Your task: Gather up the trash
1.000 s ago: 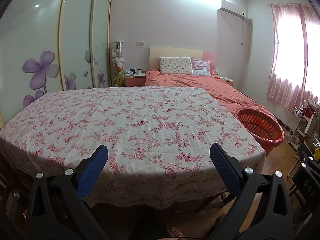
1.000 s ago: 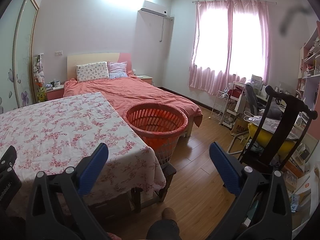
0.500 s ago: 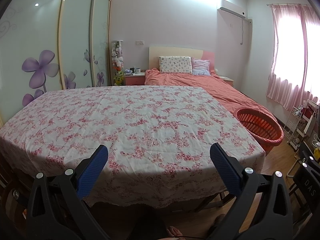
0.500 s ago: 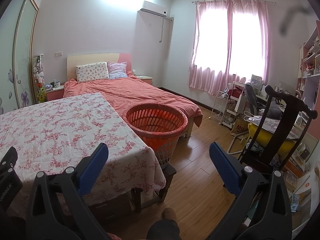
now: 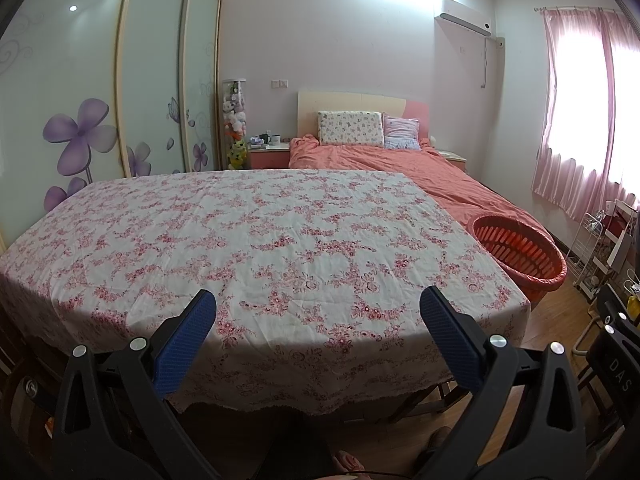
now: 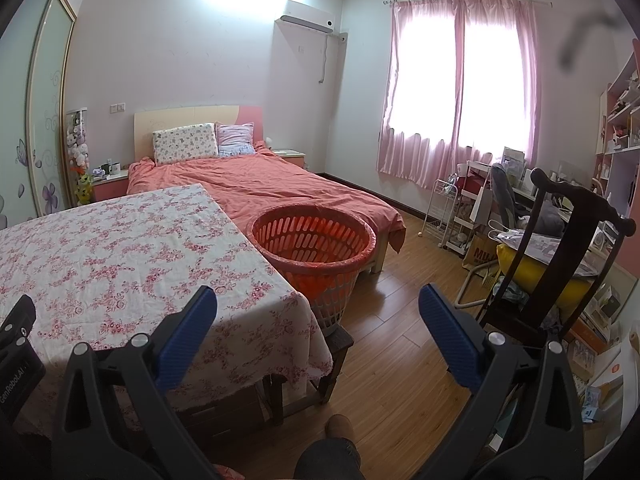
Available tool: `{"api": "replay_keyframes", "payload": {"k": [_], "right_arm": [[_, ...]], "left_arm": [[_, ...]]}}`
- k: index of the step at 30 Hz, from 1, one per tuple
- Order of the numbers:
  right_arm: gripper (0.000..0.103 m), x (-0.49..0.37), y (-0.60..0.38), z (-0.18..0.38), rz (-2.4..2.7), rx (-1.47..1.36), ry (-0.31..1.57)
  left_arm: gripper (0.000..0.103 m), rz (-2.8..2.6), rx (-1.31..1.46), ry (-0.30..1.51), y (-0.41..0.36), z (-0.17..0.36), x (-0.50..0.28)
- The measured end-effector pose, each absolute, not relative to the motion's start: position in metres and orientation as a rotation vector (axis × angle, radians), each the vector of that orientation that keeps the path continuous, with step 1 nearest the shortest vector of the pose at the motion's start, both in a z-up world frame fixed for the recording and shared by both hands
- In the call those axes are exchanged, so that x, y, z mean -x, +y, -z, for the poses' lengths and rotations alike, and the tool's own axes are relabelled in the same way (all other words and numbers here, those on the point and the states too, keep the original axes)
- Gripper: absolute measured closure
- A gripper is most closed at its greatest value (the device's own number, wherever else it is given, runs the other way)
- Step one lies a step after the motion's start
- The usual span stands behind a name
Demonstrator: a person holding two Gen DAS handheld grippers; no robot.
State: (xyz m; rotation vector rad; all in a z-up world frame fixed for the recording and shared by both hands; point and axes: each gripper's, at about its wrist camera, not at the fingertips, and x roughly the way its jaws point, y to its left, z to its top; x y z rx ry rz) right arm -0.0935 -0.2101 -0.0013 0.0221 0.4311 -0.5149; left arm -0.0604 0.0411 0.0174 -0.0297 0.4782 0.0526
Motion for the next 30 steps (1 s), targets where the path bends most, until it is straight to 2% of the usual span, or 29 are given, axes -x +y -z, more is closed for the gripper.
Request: {"api": "replay_keyframes", "payload": {"k": [30], "right_arm": [[0.004,0.0929,-0.2102,0.0012,0.515,-0.026,0.435]], "left_arm": [[0.003,-0.051,0.032,0.486,0.038,-0.0135,0.0613]]}}
